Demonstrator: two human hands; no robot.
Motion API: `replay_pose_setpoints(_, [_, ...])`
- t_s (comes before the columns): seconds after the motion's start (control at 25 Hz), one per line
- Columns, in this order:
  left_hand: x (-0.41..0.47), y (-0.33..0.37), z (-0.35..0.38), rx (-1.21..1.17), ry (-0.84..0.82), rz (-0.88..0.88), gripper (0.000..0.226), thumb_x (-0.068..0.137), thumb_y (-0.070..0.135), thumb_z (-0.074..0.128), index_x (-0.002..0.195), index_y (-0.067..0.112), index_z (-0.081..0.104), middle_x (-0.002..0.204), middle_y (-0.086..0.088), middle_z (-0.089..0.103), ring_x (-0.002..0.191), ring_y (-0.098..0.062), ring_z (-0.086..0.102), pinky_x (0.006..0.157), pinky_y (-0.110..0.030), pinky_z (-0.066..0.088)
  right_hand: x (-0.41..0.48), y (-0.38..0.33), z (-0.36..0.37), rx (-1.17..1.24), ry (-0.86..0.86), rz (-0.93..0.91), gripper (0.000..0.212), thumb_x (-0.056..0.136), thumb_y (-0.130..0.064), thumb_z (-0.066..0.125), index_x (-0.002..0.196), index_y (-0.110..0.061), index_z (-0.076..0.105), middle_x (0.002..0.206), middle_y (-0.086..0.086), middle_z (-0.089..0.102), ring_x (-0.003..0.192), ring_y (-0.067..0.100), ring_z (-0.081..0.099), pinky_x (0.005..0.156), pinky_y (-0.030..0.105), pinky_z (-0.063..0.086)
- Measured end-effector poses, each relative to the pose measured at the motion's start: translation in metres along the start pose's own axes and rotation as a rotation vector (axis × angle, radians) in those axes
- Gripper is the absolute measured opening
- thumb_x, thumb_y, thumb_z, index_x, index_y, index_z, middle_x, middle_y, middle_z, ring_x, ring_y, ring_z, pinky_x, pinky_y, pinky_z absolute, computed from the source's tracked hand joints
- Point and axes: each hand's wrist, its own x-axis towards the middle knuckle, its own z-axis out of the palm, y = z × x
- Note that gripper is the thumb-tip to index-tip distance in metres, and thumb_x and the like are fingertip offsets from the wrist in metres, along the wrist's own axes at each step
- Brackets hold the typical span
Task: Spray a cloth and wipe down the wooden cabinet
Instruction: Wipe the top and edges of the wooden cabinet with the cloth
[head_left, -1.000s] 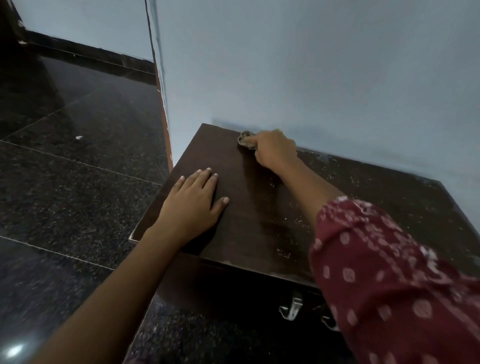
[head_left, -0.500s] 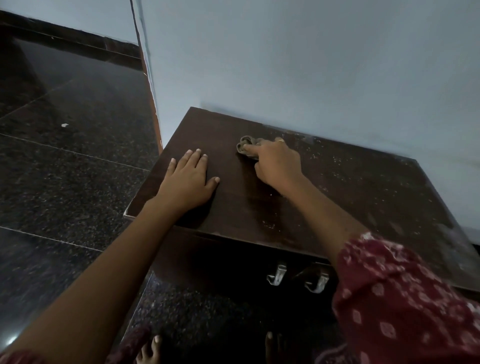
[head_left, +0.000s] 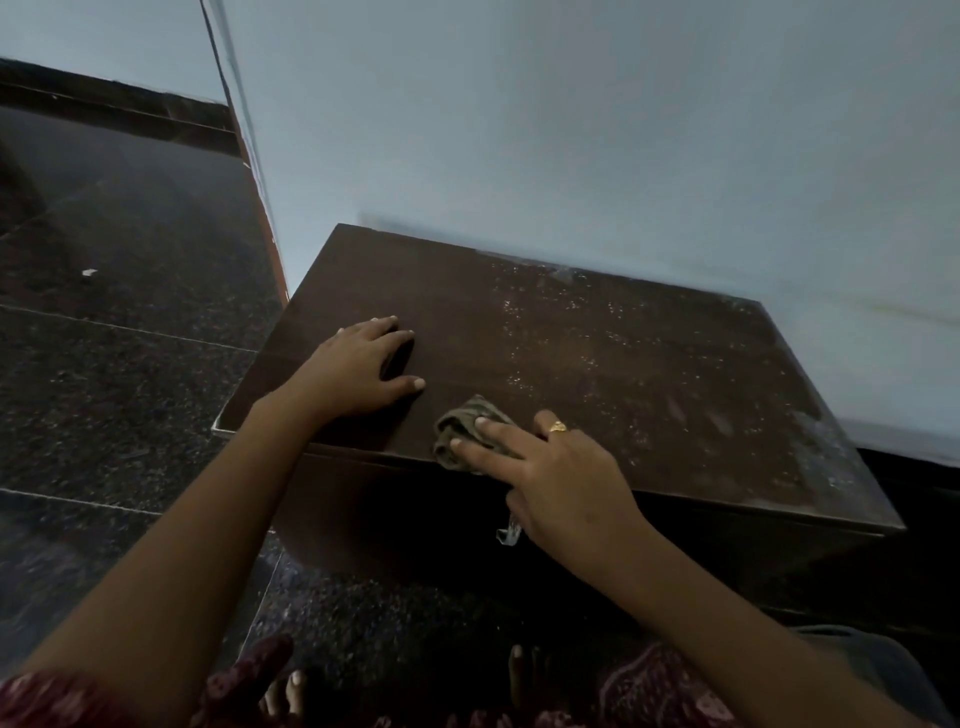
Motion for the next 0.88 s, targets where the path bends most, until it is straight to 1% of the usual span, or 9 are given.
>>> replay_pose_setpoints(0.16, [0.006,0.013,0.003,0.008,0.053,0.014,0.064,0.092,0.042,0.048,0.147,0.019,0.025,0.159,-0.002,0.018,0.147,-0.020,0.015,0.120,-0.040,0.016,0.005,0.025,0.002,-0.012,0.026,0.069,0.066,0.049,-0.012,0.082,0.106,-0.041,0.067,0.105,-0.015,0.073,0.076,0.023,0.068,0.050,0.025,0.051])
replay_pose_setpoints(0.2, [0.008,0.016,0.005,0.010,0.069,0.013,0.063,0.092,0.041,0.047,0.147,0.019,0.025,0.159,-0.002,0.019,0.147,-0.020,0.016,0.119,-0.039,0.017,0.012,0.029,0.001,-0.002,0.028,0.079,0.065,0.055,-0.010,0.078,0.111,-0.041,0.065,0.110,-0.013,0.071,0.083,0.026,0.067,0.054,0.028,0.052])
replay_pose_setpoints(0.24, [0.010,0.019,0.007,0.014,0.083,0.012,0.062,0.093,0.040,0.046,0.147,0.018,0.026,0.158,-0.002,0.020,0.147,-0.020,0.017,0.119,-0.039,0.017,0.021,0.032,-0.001,0.032,0.025,0.091,0.063,0.066,-0.009,0.071,0.119,-0.042,0.059,0.121,-0.013,0.066,0.096,0.030,0.063,0.064,0.031,0.052])
replay_pose_setpoints(0.32, [0.014,0.023,0.012,0.023,0.109,0.006,0.060,0.094,0.040,0.044,0.147,0.018,0.026,0.158,-0.002,0.021,0.146,-0.020,0.017,0.119,-0.039,0.017,0.044,0.041,-0.003,0.078,-0.078,0.133,0.059,0.087,-0.009,0.050,0.135,-0.043,0.041,0.143,-0.014,0.046,0.125,0.031,0.044,0.085,0.036,0.046])
replay_pose_setpoints(0.4, [0.019,0.024,0.015,0.036,0.131,0.000,0.059,0.094,0.041,0.042,0.146,0.019,0.027,0.158,-0.002,0.022,0.146,-0.019,0.018,0.120,-0.039,0.017,0.071,0.053,-0.001,0.084,-0.138,0.180,0.057,0.093,-0.010,0.041,0.138,-0.044,0.034,0.149,-0.014,0.037,0.133,0.030,0.034,0.093,0.038,0.044])
replay_pose_setpoints(0.52, [0.024,0.023,0.019,0.062,0.154,-0.004,0.058,0.094,0.043,0.040,0.146,0.021,0.027,0.158,0.000,0.023,0.146,-0.018,0.018,0.120,-0.039,0.018,0.118,0.073,0.008,0.061,-0.093,0.198,0.053,0.094,-0.011,0.041,0.136,-0.044,0.039,0.146,-0.008,0.044,0.131,0.031,0.038,0.094,0.043,0.045])
replay_pose_setpoints(0.68, [0.027,0.022,0.019,0.056,0.166,-0.007,0.058,0.094,0.045,0.040,0.146,0.023,0.028,0.157,0.002,0.024,0.145,-0.017,0.021,0.119,-0.039,0.019,0.179,0.104,0.021,0.106,-0.091,0.284,0.048,0.094,-0.013,0.044,0.132,-0.042,0.046,0.131,0.007,0.055,0.122,0.030,0.047,0.092,0.043,0.046])
replay_pose_setpoints(0.76, [0.028,0.022,0.017,0.053,0.156,-0.012,0.058,0.093,0.046,0.040,0.146,0.024,0.027,0.157,0.003,0.023,0.145,-0.017,0.021,0.118,-0.039,0.019,0.202,0.116,0.029,0.108,-0.092,0.325,0.048,0.094,-0.011,0.044,0.133,-0.039,0.046,0.129,0.009,0.056,0.124,0.030,0.045,0.093,0.043,0.045])
replay_pose_setpoints(0.88, [0.030,0.023,0.015,0.050,0.148,-0.009,0.058,0.093,0.045,0.041,0.146,0.025,0.027,0.157,0.003,0.024,0.145,-0.017,0.021,0.118,-0.040,0.020,0.215,0.126,0.036,0.026,-0.118,0.314,0.046,0.095,-0.010,0.040,0.136,-0.031,0.045,0.129,0.008,0.055,0.125,0.031,0.041,0.091,0.043,0.042])
